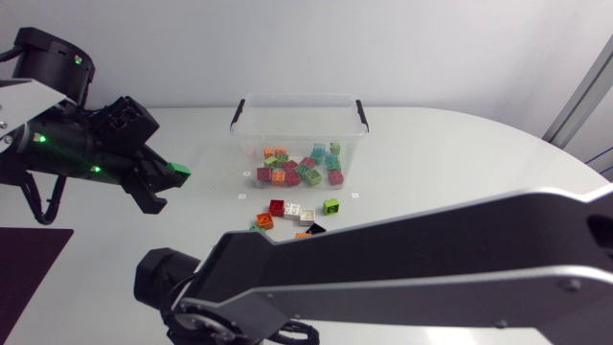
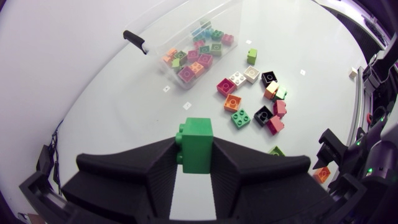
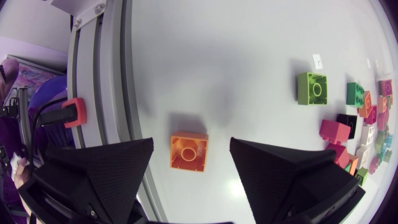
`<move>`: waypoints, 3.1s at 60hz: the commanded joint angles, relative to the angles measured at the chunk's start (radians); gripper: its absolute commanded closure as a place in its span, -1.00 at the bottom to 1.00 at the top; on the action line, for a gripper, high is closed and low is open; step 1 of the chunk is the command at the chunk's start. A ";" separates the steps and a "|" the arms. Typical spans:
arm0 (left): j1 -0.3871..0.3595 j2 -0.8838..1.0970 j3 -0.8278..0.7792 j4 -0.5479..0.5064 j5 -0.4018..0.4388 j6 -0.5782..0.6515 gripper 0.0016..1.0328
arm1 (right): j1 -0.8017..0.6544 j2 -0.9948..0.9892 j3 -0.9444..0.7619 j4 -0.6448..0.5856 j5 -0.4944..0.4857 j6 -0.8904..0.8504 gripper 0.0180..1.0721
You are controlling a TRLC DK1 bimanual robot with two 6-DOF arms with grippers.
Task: Place the duplo bricks in the container
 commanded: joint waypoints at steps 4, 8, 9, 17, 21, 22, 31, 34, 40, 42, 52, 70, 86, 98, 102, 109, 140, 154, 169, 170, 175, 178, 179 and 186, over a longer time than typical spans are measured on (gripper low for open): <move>0.002 0.009 0.042 0.002 0.011 -0.014 0.55 | 0.007 0.042 0.038 -0.036 0.005 0.035 -0.56; 0.001 0.010 0.048 0.002 0.011 -0.013 0.55 | 0.007 0.049 0.048 -0.047 0.005 0.048 -0.56; -0.001 0.014 0.051 0.002 0.011 -0.013 0.55 | 0.009 0.049 0.048 -0.047 0.007 0.049 -0.56; -0.004 0.030 0.068 0.001 0.011 -0.014 0.55 | 0.009 0.059 0.060 -0.061 0.008 0.063 -0.56; -0.005 0.038 0.075 0.001 0.011 -0.016 0.55 | 0.009 0.063 0.064 -0.061 0.010 0.069 -0.53; -0.007 0.040 0.078 0.001 0.011 -0.016 0.55 | 0.009 0.063 0.064 -0.061 0.010 0.069 -0.53; -0.014 0.061 0.095 0.001 0.011 -0.017 0.55 | 0.009 0.077 0.081 -0.073 0.013 0.083 -0.48; -0.022 0.067 0.101 0.001 0.011 -0.019 0.55 | 0.009 0.080 0.091 -0.087 0.020 0.094 -0.50; -0.033 0.081 0.109 0.001 0.011 -0.022 0.55 | 0.001 0.082 0.112 -0.138 0.053 0.094 -0.51; -0.036 0.084 0.109 0.002 0.011 -0.024 0.55 | 0.001 0.082 0.110 -0.145 0.057 0.094 -0.50; -0.057 0.095 0.107 0.004 0.011 -0.031 0.55 | 0.003 0.094 0.084 -0.153 0.056 0.090 -0.21; -0.060 0.093 0.101 0.002 0.009 -0.034 0.55 | 0.015 0.103 0.069 -0.155 0.054 0.087 0.05; -0.074 0.106 0.127 0.024 0.009 -0.054 0.55 | 0.010 0.069 0.012 -0.135 0.054 0.083 0.21; -0.108 0.122 0.150 0.090 0.009 -0.093 0.55 | -0.057 -0.036 -0.052 -0.132 0.071 0.083 0.21; -0.116 0.142 0.164 0.117 0.009 -0.106 0.55 | -0.092 -0.082 -0.069 -0.136 0.077 0.083 0.21; -0.128 0.191 0.200 0.157 0.011 -0.134 0.55 | -0.149 -0.153 -0.087 -0.147 0.085 0.083 0.21; -0.143 0.438 0.371 0.381 0.012 -0.277 0.55 | -0.408 -0.369 -0.087 -0.151 0.059 0.081 0.21; -0.142 0.599 0.491 0.450 0.012 -0.335 0.54 | -0.543 -0.411 -0.054 -0.133 0.025 0.064 0.22; -0.149 0.692 0.568 0.459 0.009 -0.363 -0.49 | -0.675 -0.391 0.034 -0.101 -0.036 0.020 0.23; -0.149 0.692 0.566 0.459 0.009 -0.363 -0.55 | -0.682 -0.388 0.040 -0.099 -0.039 0.018 0.23; -0.149 0.665 0.549 0.450 0.009 -0.355 -0.80 | -0.717 -0.372 0.077 -0.093 -0.055 0.005 0.23; -0.148 0.632 0.529 0.441 0.009 -0.352 -0.84 | -0.734 -0.357 0.101 -0.082 -0.055 -0.002 0.23; -0.145 0.621 0.523 0.436 0.009 -0.350 -0.84 | -0.738 -0.351 0.109 -0.082 -0.056 -0.005 0.23; -0.134 0.509 0.439 0.412 0.009 -0.306 -0.84 | -0.771 -0.300 0.175 -0.056 -0.072 -0.012 0.23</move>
